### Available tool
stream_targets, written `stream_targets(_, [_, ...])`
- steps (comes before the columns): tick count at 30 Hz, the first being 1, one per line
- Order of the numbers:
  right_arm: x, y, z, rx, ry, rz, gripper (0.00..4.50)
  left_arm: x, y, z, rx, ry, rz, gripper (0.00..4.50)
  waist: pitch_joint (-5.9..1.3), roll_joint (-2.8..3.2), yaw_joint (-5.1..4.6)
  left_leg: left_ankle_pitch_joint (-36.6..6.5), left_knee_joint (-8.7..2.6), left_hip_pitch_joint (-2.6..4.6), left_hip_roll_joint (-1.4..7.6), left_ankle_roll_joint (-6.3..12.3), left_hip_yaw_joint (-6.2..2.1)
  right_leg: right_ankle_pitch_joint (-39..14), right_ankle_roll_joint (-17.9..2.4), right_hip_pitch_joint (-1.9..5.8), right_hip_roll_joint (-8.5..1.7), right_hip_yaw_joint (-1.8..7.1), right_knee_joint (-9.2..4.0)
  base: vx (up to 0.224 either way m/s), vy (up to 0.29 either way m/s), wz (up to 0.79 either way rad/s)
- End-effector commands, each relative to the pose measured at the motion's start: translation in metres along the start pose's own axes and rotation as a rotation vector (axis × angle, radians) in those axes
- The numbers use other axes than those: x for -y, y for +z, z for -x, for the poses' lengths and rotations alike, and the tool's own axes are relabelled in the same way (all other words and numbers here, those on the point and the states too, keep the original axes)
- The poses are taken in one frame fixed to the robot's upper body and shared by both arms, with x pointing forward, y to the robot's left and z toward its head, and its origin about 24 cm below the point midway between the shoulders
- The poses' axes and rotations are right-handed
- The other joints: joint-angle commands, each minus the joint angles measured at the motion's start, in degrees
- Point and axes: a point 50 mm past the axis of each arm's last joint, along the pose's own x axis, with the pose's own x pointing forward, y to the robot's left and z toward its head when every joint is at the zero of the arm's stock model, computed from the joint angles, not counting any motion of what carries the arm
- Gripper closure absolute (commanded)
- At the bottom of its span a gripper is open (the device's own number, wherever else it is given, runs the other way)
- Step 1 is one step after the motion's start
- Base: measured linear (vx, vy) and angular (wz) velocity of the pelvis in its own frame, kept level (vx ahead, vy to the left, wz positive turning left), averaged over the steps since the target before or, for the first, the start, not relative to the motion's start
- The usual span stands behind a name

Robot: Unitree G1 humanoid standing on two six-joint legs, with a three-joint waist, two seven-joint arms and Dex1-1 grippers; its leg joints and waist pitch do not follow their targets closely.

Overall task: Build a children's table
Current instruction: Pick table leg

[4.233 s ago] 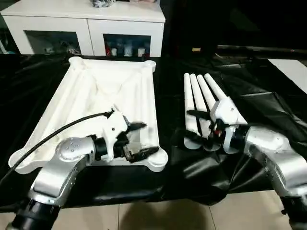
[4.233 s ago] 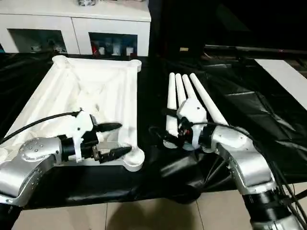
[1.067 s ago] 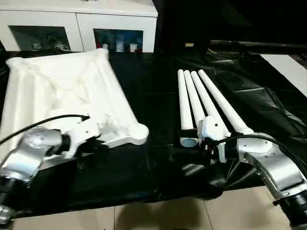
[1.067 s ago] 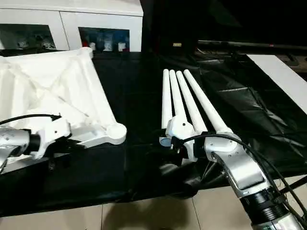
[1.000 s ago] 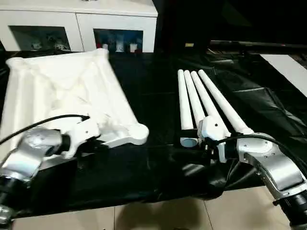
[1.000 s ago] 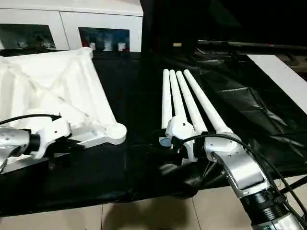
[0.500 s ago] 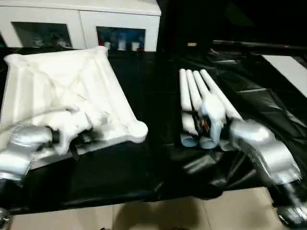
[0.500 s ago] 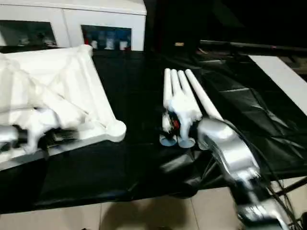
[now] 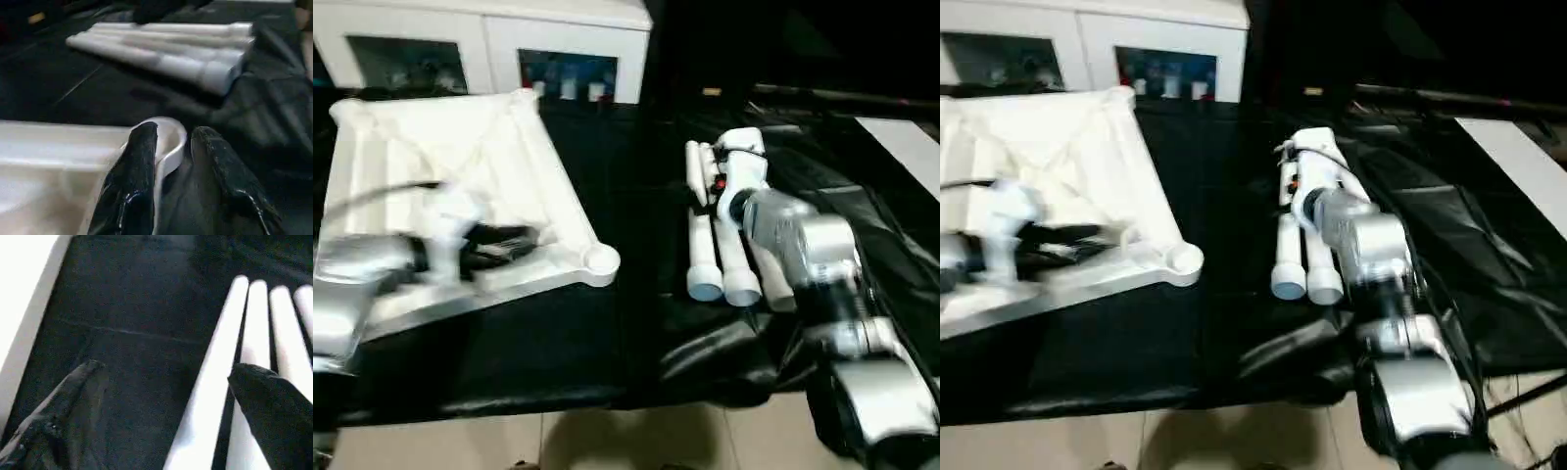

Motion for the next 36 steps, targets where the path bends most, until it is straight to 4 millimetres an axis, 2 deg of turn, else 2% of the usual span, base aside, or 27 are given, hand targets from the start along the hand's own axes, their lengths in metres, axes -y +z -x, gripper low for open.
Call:
stream_targets(1, [0.009,-0.010,-0.001,-0.114,-0.057,0.004,0.06,0.007,0.008,-0.008,0.018,-0.053,0.004,2.96,-3.62,0.85,-0.08,0.4,-4.44,0.65,1.55,-1.48,0.26,5.7,-12.6,3.00,-3.08,2.19,-2.72,0.000,0.000,0.00])
stream_targets(2, [0.009,-0.010,-0.001,-0.114,-0.057,0.004,0.00,0.007,0.008,-0.008,0.018,-0.053,0.004,2.78,-3.59,0.94,0.03,0.0,-4.45,0.62,1.53,-1.58,0.23,4.8,-12.2,3.04,-3.14,2.23,-2.75,0.000,0.000,0.00])
stream_targets(3, [0.008,-0.014,-0.003,-0.149,-0.056,-0.017,0.00,0.010,0.010,-0.013,0.012,-0.075,0.009,2.78,-3.58,0.76,0.01,-0.4,-4.44,0.65,1.57,-1.79,0.28,4.0,-11.8,2.99,-3.16,2.25,-2.81,0.000,0.000,0.00])
stream_targets(5, [0.008,-0.015,-0.004,-0.162,-0.051,-0.051,0.00,0.012,0.013,-0.017,0.014,-0.084,0.009,2.75,-3.52,0.83,0.05,-1.2,-4.45,0.63,1.65,-2.14,0.24,2.4,-11.5,2.94,-3.28,2.27,-2.89,0.000,0.000,0.00])
stream_targets(6, [0.008,-0.017,-0.005,-0.182,-0.057,-0.061,0.00,0.013,0.014,-0.019,0.018,-0.073,-0.008,2.37,-3.48,0.65,0.01,-1.6,-4.47,0.55,1.73,-2.29,0.20,1.7,-11.4,2.94,-3.33,2.26,-2.92,0.000,0.000,0.00])
stream_targets(8, [0.008,-0.018,-0.006,-0.201,-0.059,-0.072,0.00,0.014,0.014,-0.021,0.015,-0.066,-0.023,2.35,-3.49,0.71,0.02,-1.6,-4.43,0.53,1.77,-2.32,0.19,1.3,-11.3,2.91,-3.35,2.25,-2.92,0.000,0.000,0.00])
stream_targets(9, [0.008,-0.020,-0.007,-0.212,-0.058,-0.079,0.00,0.015,0.014,-0.022,0.012,-0.071,-0.024,2.33,-3.49,0.70,0.09,-1.3,-4.41,0.49,1.73,-2.32,0.21,1.6,-11.0,2.96,-3.33,2.26,-2.91,0.000,0.000,0.00])
stream_targets(10, [0.008,-0.021,-0.008,-0.228,-0.056,-0.092,0.00,0.016,0.014,-0.023,0.008,-0.077,-0.023,2.13,-3.56,0.49,0.00,-1.1,-4.36,0.45,1.70,-2.30,0.23,1.7,-11.0,2.95,-3.30,2.24,-2.85,0.000,0.000,0.00])
stream_targets(17, [0.002,-0.032,-0.011,-0.307,-0.016,-0.133,0.00,0.022,0.012,-0.024,-0.018,-0.106,-0.010,1.49,-3.74,0.50,0.02,1.4,-4.19,0.38,1.64,-1.74,0.25,5.7,-11.9,3.08,-3.14,2.13,-2.48,0.000,0.000,0.00])
stream_targets(19, [0.001,-0.034,-0.012,-0.320,-0.005,-0.143,0.00,0.023,0.012,-0.024,-0.024,-0.111,-0.010,1.45,-3.67,0.46,0.07,1.1,-4.23,0.44,1.72,-1.73,0.26,5.2,-12.0,3.03,-3.23,2.13,-2.54,0.000,0.000,0.00])
stream_targets(20, [-0.001,-0.037,-0.013,-0.343,0.014,-0.175,0.00,0.024,0.012,-0.024,-0.026,-0.121,-0.009,1.30,-3.69,0.28,0.02,0.5,-4.21,0.52,1.75,-1.86,0.29,4.3,-12.1,3.00,-3.23,2.13,-2.51,0.000,0.000,0.00])
stream_targets(21, [-0.002,-0.039,-0.013,-0.349,0.014,-0.192,0.00,0.025,0.013,-0.024,-0.025,-0.123,-0.009,1.14,-3.62,0.35,0.04,0.1,-4.25,0.49,1.80,-2.11,0.29,3.6,-12.1,2.93,-3.31,2.14,-2.56,0.000,0.000,0.00])
stream_targets(24, [-0.002,-0.040,-0.014,-0.356,0.011,-0.204,0.00,0.025,0.013,-0.024,-0.026,-0.124,-0.010,0.96,-3.61,0.25,0.07,0.3,-4.27,0.50,1.80,-2.33,0.25,3.9,-12.0,2.95,-3.26,2.07,-2.52,0.000,0.000,0.00])
stream_targets(25, [-0.001,-0.042,-0.014,-0.358,0.004,-0.203,0.18,0.026,0.013,-0.024,-0.027,-0.126,-0.011,0.73,-3.69,0.21,0.08,0.8,-4.20,0.50,1.79,-2.33,0.27,4.6,-12.0,2.99,-3.27,2.07,-2.46,0.000,0.000,0.00])
stream_targets(29, [0.001,-0.050,-0.014,-0.389,0.002,-0.226,0.45,0.031,0.013,-0.025,-0.030,-0.134,-0.008,0.54,-3.66,-0.13,0.22,1.6,-4.14,0.36,1.73,-1.91,0.34,5.3,-12.3,3.09,-3.27,2.09,-2.43,0.000,0.000,0.00])
stream_targets(36, [0.004,-0.063,-0.015,-0.421,-0.018,-0.240,0.99,0.029,0.009,-0.028,-0.022,-0.085,-0.034,0.01,-3.75,-0.01,0.25,1.3,-4.08,0.38,1.82,-2.03,0.27,4.8,-12.2,3.09,-3.36,2.05,-2.40,0.000,0.000,0.00])
